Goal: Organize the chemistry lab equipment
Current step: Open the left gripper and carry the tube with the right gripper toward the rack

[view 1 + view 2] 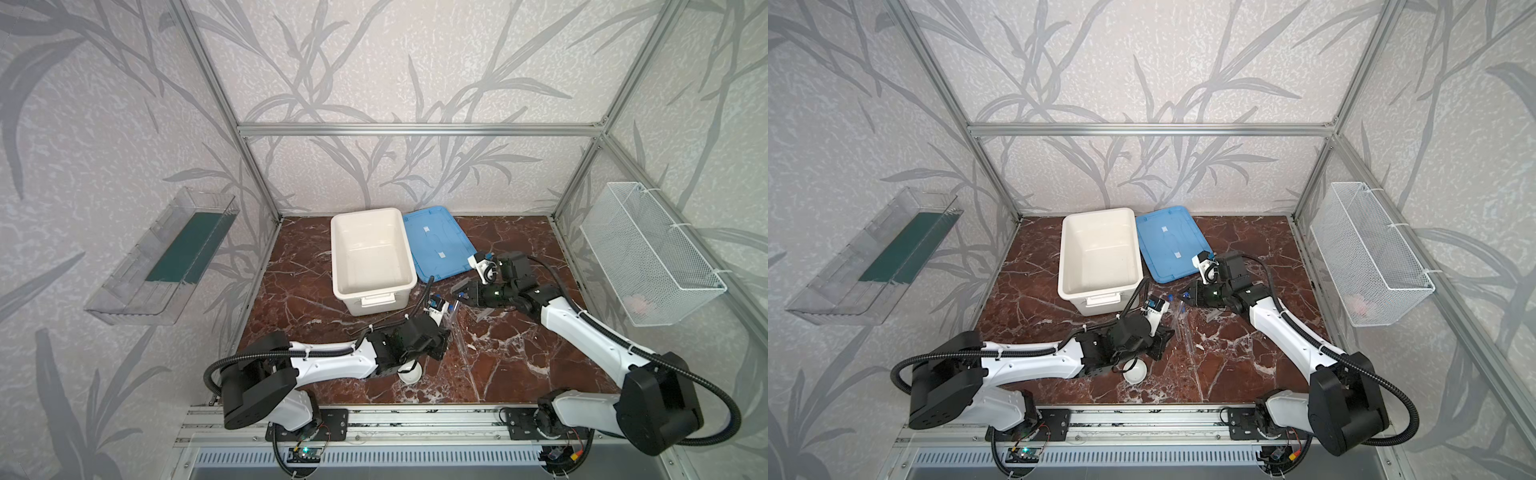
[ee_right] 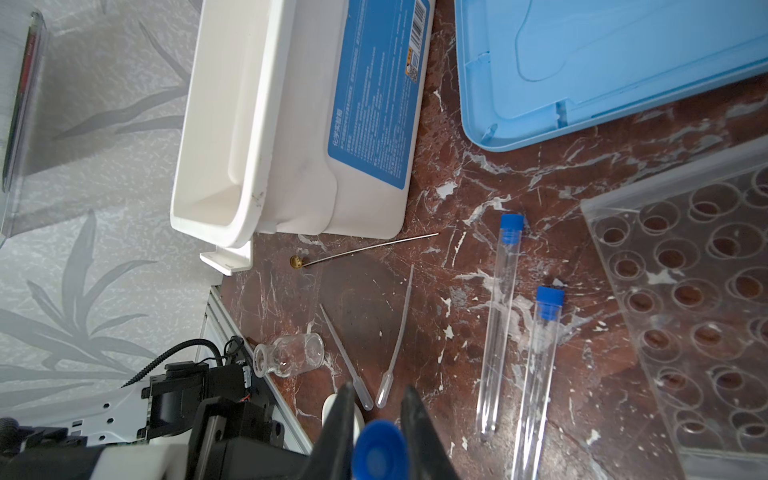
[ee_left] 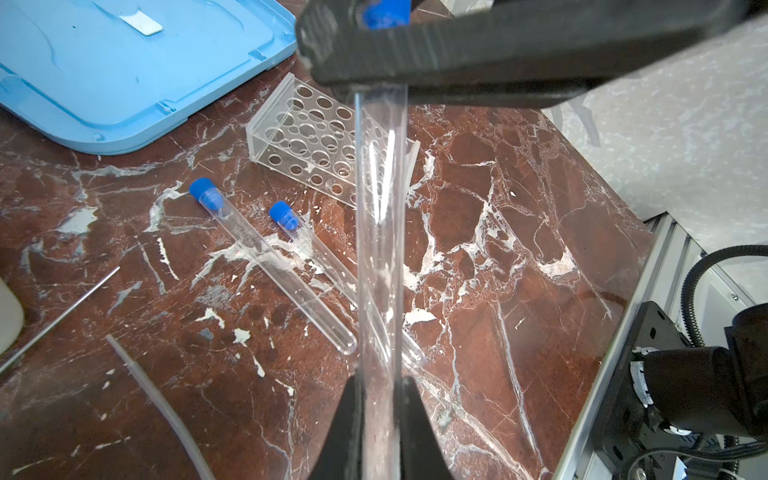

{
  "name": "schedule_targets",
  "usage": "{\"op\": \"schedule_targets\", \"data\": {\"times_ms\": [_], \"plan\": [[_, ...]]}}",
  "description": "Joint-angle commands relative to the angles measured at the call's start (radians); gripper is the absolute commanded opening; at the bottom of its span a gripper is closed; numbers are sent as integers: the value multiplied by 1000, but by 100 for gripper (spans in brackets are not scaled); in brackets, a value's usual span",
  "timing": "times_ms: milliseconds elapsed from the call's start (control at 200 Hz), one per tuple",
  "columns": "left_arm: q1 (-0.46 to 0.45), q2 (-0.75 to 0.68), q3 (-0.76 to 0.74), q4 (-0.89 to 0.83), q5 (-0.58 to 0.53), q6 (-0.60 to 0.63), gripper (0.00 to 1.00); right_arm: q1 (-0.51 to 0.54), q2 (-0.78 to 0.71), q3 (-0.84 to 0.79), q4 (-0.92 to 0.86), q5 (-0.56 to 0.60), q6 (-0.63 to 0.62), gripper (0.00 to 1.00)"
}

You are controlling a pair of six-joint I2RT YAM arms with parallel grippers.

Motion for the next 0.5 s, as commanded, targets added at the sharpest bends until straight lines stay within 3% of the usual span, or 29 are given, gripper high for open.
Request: {"op": "schedule_targets", "data": {"times_ms": [0,140,230,290,390,495], "plan": [[-6,-6,28,2,-24,2,14,4,-17,-19,3,-22,-2,16],[-7,-11,41,-32,-42,9,34,4,-36,-21,1,-1,-5,16],[-6,-27,37,-20,-49,-7,77,4,-52,-16,-4,18,-14,17],[-7,-42,46,-12,-51,-44,98,4,-62,-2,-23,41,-29,17],[-7,-72,111,-109,-88,-125,99,4,-94,28,-65,118,-76,17],[-3,-76,203,-234,-115,-200,99,4,-163,37,-78,276,-130,17]]}}
